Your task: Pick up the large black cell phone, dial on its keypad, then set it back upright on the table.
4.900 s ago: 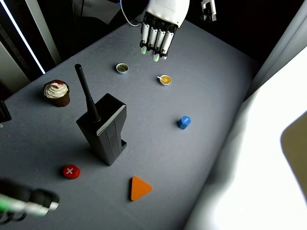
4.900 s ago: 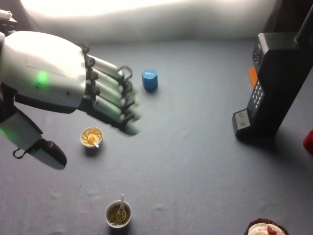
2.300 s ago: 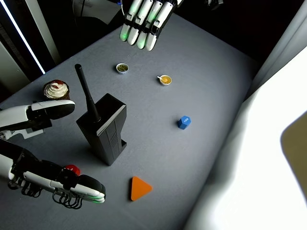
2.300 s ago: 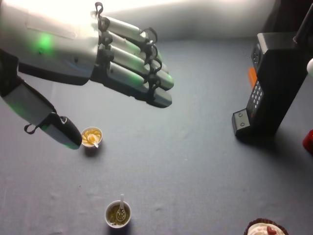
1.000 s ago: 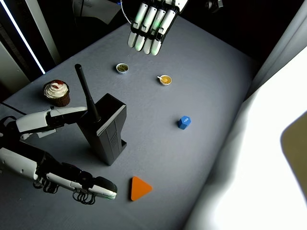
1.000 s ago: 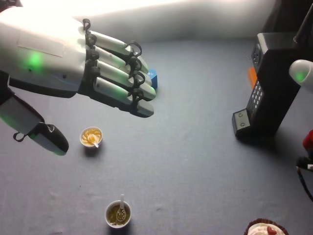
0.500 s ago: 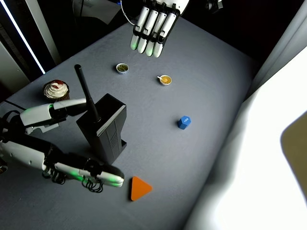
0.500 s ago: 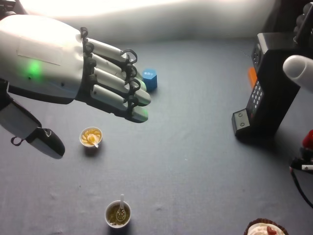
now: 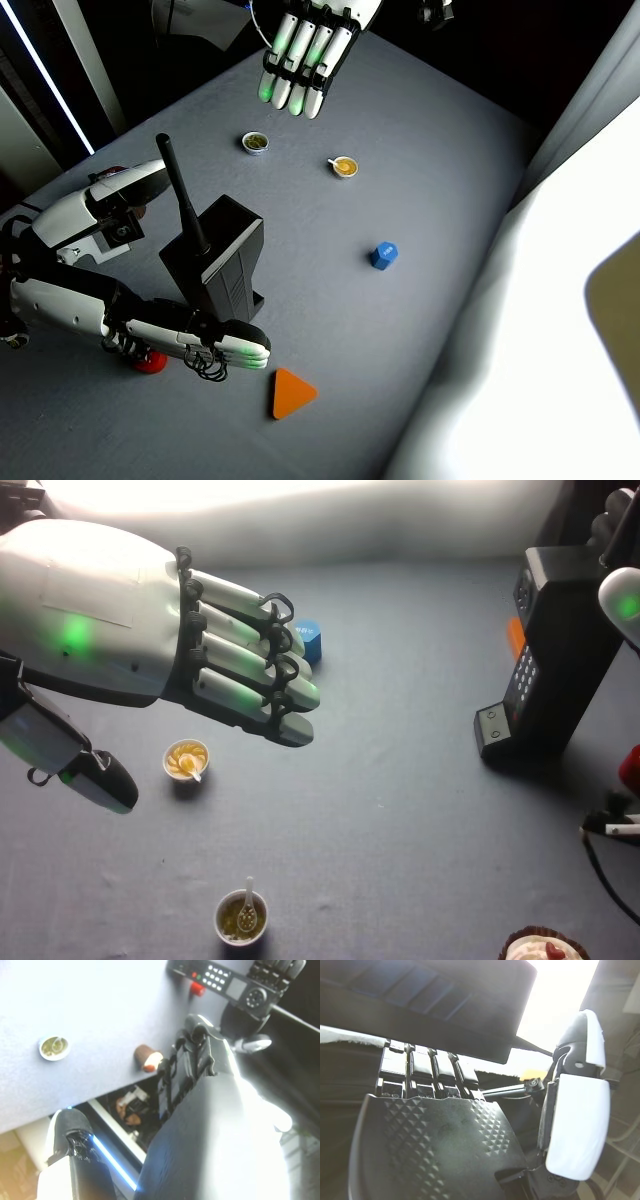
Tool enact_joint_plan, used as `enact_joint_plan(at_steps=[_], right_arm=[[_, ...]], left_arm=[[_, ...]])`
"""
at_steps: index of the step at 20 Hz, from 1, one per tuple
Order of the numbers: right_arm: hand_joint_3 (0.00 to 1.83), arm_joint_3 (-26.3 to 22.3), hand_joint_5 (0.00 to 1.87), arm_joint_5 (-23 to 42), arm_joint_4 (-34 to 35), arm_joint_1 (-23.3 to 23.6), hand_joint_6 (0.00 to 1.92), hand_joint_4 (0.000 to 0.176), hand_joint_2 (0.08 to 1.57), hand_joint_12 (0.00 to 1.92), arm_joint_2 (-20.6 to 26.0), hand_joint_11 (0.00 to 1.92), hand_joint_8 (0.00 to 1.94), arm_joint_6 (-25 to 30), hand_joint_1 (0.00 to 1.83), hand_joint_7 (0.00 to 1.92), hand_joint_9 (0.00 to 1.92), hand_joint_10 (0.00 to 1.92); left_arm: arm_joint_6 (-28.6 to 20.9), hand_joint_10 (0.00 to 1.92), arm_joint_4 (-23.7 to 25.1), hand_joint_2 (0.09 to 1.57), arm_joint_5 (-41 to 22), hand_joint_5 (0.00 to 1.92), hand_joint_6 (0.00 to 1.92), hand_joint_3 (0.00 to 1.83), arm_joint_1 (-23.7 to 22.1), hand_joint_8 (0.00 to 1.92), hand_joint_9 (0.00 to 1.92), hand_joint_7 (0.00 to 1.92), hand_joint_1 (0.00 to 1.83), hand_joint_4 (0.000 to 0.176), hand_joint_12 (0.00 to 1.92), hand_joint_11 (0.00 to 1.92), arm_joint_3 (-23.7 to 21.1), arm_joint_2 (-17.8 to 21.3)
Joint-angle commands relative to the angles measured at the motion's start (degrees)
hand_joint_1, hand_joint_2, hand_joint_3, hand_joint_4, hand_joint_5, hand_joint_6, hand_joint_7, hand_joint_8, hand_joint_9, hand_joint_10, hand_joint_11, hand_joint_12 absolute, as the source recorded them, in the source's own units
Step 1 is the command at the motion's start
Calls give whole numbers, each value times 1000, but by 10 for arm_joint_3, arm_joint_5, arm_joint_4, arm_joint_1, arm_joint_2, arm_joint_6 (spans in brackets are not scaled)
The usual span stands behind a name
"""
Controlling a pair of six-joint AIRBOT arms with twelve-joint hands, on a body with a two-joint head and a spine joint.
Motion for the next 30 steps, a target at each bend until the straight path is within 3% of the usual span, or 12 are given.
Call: enact_joint_plan(at_steps=[1,3,5,10,15,22,30], right_arm=[[0,0,0,69,-13,7,0,0,800,0,1,0,0,7,812,0,0,0],[0,2,0,69,-13,7,0,0,827,0,-2,0,0,7,751,0,0,0],[0,4,0,69,-12,7,0,0,815,0,-5,0,0,8,916,0,0,0],[16,10,0,70,-12,7,0,0,888,0,-7,0,0,11,943,0,0,0],[3,11,0,71,-13,7,0,0,866,0,-7,0,0,12,1006,0,0,0],[0,7,0,70,-13,7,0,0,835,0,-9,0,0,16,959,0,0,0],[24,2,0,70,-21,8,0,0,918,0,-13,0,0,16,883,0,0,0]], left_arm=[[4,4,-46,1032,0,242,3,0,-11,3,222,196,748,0,588,0,-1,7],[4,0,-46,1042,0,221,0,2,-12,1,216,190,733,0,558,0,-1,7],[4,1,-46,1032,0,228,4,0,-12,2,217,193,755,0,556,0,-1,7],[4,7,-46,1031,1,227,4,0,-12,6,202,183,767,0,515,0,-1,7],[4,2,-46,1028,-1,231,4,0,-12,2,213,194,755,0,563,0,-1,7],[3,4,-46,1023,-7,239,2,0,-12,3,219,198,757,0,578,0,-2,7],[5,2,-20,1036,1,229,4,1,-12,2,195,179,749,0,544,0,-15,8]])
